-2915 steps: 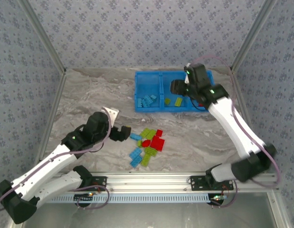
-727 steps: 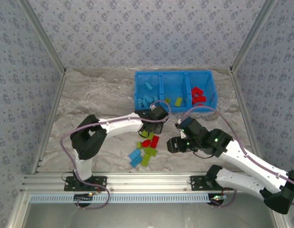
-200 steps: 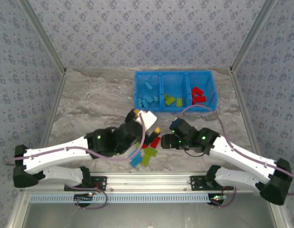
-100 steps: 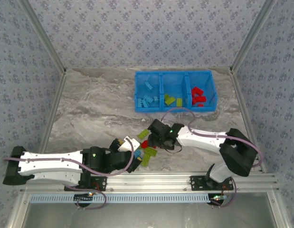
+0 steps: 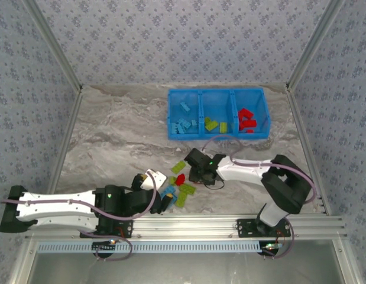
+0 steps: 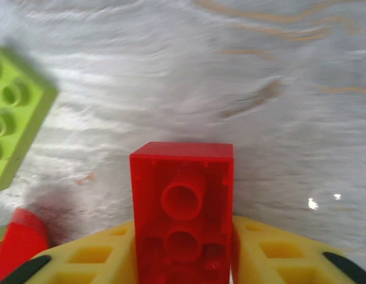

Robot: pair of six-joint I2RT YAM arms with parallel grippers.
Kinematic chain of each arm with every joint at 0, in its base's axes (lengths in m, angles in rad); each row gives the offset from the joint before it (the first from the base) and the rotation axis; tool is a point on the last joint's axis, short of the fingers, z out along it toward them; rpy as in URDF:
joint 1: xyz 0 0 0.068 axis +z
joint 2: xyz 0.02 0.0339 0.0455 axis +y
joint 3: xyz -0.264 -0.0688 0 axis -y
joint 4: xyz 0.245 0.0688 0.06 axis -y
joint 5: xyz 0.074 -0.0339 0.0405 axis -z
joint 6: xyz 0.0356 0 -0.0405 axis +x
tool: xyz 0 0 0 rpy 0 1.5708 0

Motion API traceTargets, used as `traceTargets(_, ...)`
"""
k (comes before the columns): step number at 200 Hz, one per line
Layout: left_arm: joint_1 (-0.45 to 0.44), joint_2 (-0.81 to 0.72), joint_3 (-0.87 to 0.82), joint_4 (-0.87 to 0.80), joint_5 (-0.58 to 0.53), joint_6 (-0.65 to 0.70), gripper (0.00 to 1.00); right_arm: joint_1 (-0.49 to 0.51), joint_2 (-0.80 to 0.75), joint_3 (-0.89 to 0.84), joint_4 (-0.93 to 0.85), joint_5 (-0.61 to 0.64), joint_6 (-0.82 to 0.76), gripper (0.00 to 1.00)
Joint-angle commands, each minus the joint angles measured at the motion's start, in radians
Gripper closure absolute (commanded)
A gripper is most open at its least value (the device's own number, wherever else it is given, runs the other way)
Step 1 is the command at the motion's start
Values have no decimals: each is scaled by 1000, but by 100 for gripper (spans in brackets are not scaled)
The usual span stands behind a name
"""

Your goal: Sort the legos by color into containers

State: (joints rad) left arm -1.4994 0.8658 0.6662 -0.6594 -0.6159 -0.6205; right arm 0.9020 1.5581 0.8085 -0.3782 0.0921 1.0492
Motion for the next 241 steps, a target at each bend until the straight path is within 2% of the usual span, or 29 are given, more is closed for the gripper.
traceTargets(1, -6, 35, 17, 111, -17, 47, 1, -44, -141, -90, -28, 65, 32, 63)
traceTargets(26, -7, 76, 32, 217, 6, 80, 1, -96, -375, -176, -68, 112, 10, 69)
traceTargets(52, -4, 85, 20, 388, 59, 132, 1, -202, -650, -211, -191, 131, -42, 70)
traceTargets(67, 4, 84, 14, 446, 68, 141, 1, -305, -773, -186, -257, 145, -142, 71)
traceTargets(80, 23, 83, 12, 464, 84, 146, 1, -422, -808, -143, -266, 136, -252, 71)
traceTargets(92, 40, 90, 12, 456, 91, 147, 1, -542, -775, -99, -234, 97, -353, 70)
traceTargets(115, 52, 112, 16, 421, 100, 138, 1, -742, -572, 2, -139, 12, -498, 71)
traceTargets(134, 50, 122, 21, 393, 120, 117, 1, -837, -350, 111, -97, -43, -539, 73)
traceTargets(150, 51, 124, 17, 374, 124, 99, 1, -906, -179, 209, -86, -130, -497, 75)
traceTargets(166, 51, 122, 2, 373, 118, 88, 1, -923, -49, 287, -51, -158, -462, 76)
traceTargets(182, 52, 121, -5, 374, 105, 88, 1, -921, 52, 370, -44, -158, -444, 73)
traceTargets(207, 55, 121, 6, 347, 73, 62, 1, -923, 173, 535, -120, -158, -432, 53)
traceTargets(221, 73, 121, 17, 306, 62, 3, 1, -922, 194, 601, -183, -164, -436, 47)
traceTargets(241, 120, 115, 19, 283, 85, -58, 1, -919, 142, 592, -192, -181, -431, 41)
